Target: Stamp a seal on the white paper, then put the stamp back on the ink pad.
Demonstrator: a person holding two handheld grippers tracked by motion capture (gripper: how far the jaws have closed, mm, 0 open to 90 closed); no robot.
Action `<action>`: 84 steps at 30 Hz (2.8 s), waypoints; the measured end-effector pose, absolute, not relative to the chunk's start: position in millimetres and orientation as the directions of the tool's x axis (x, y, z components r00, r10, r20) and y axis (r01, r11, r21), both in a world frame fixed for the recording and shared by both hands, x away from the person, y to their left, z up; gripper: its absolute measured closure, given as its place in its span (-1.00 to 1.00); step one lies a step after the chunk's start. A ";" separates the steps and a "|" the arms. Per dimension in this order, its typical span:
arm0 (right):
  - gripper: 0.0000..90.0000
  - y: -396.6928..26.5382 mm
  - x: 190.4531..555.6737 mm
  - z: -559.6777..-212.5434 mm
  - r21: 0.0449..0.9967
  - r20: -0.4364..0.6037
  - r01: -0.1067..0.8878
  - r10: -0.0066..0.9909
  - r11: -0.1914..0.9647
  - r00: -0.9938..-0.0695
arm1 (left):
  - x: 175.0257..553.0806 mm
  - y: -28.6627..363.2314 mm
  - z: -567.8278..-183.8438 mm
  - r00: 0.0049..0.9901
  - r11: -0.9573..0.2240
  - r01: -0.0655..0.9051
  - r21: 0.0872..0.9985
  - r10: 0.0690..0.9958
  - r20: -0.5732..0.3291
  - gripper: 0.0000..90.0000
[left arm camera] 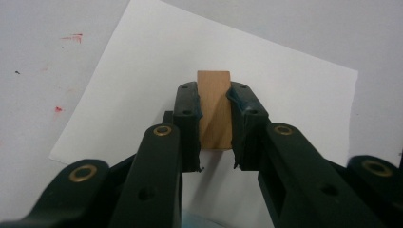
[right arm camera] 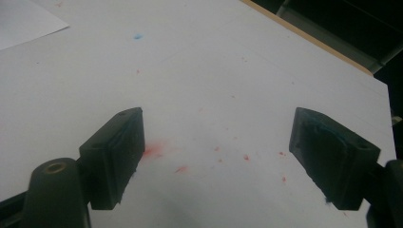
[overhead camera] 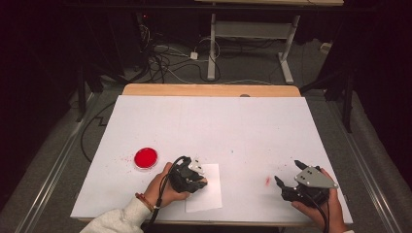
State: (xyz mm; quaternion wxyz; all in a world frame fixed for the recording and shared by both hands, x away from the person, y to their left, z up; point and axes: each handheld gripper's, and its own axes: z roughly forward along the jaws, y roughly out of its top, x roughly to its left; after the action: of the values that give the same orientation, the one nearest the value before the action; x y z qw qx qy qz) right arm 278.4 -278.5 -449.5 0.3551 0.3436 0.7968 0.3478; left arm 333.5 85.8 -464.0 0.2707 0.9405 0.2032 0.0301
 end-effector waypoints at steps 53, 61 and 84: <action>-0.54 -273.9 284.1 -444.4 0.804 -0.340 0.273 0.785 0.528 -0.518 | 324.9 141.4 -421.6 0.851 -0.653 0.383 0.653 0.524 0.025 0.64; -0.54 -266.4 289.8 -443.6 0.805 -0.343 0.257 0.773 0.534 -0.533 | 323.4 157.4 -420.8 0.829 -0.638 0.405 0.655 0.558 0.031 0.64; -0.54 -262.7 293.4 -445.7 0.799 -0.342 0.255 0.760 0.545 -0.553 | 331.1 194.4 -414.0 0.763 -0.594 0.450 0.667 0.644 0.058 0.64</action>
State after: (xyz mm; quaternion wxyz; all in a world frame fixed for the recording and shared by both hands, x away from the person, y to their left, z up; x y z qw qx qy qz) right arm 293.4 -262.7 -445.7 0.3527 0.3149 0.8051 0.3581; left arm 331.1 194.4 -414.0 0.3263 0.8804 0.3106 0.1482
